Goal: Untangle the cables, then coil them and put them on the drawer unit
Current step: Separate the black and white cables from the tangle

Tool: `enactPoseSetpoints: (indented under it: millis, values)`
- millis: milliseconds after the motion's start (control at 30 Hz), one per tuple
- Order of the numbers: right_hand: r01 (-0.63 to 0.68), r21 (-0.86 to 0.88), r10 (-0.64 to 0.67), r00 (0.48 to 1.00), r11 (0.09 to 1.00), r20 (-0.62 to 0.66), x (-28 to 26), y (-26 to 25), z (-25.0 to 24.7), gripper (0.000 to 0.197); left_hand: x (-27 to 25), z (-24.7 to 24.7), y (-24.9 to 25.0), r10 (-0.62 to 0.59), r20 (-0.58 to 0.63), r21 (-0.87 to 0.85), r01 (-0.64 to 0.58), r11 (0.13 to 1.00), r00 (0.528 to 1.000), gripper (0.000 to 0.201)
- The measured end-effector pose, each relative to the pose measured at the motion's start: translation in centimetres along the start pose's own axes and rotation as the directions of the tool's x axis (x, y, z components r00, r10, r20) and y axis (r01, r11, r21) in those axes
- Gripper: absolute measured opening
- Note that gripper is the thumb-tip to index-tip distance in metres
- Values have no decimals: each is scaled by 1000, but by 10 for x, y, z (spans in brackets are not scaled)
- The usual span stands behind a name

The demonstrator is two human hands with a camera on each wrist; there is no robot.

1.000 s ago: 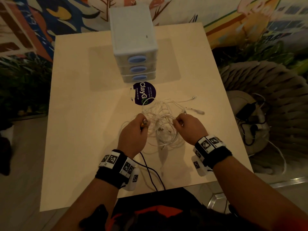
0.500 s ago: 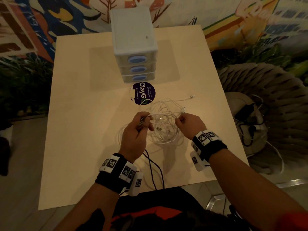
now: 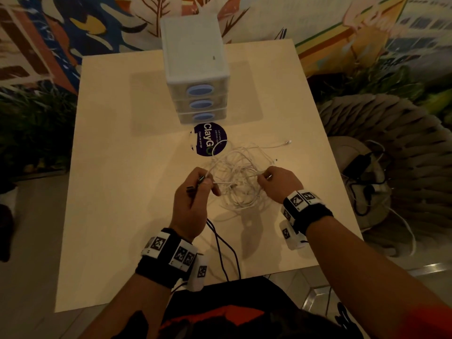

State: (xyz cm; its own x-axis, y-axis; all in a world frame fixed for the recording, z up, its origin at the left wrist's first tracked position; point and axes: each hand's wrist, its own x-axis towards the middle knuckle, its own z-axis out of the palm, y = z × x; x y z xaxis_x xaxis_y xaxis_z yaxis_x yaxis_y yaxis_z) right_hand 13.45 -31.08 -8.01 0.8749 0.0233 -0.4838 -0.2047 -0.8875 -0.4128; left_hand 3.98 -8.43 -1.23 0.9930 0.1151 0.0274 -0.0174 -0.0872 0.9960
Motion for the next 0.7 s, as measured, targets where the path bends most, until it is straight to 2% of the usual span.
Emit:
enactPoseSetpoints:
  millis: [100, 167, 233, 300, 367, 433, 533, 633, 700]
  values:
    - [40, -6, -40, 998, 999, -50, -6, -4, -4, 30, 2, 2, 4, 19, 15, -2, -19, 1000, 1000, 25]
    - [132, 9, -130, 986, 991, -107, -11, -6, -6, 34, 3, 3, 7, 27, 35, -2, -27, 1000, 999, 26]
    - [270, 27, -266, 957, 962, -116, -20, -13, -12, 30, 5, 5, 10, 27, 65, -1, -27, 1000, 997, 24]
    - [409, 35, -408, 912, 912, -43, -33, -24, -17, 25, 6, 7, 15, 18, 96, 3, -19, 1000, 995, 22]
    - [481, 31, -482, 874, 876, 63, -43, -35, -16, 34, 8, 9, 17, 13, 127, 6, -14, 1000, 992, 20]
    - [495, 18, -494, 862, 869, 112, -45, -43, -10, 36, 11, 11, 17, 22, 163, 5, -23, 1000, 986, 19]
    - [526, -15, -523, 848, 850, 89, -42, -51, -9, 6, 12, 14, 14, 34, 209, 34, -42, 999, 977, 19]
    - [488, 95, -493, 870, 868, 33, -39, -49, -13, 11, 12, 14, 11, 10, 201, 127, -36, 991, 979, 18]
    - [465, 219, -469, 883, 858, -36, -35, -45, -18, 13, 14, 13, 1, -42, 193, 267, -11, 964, 980, 24]
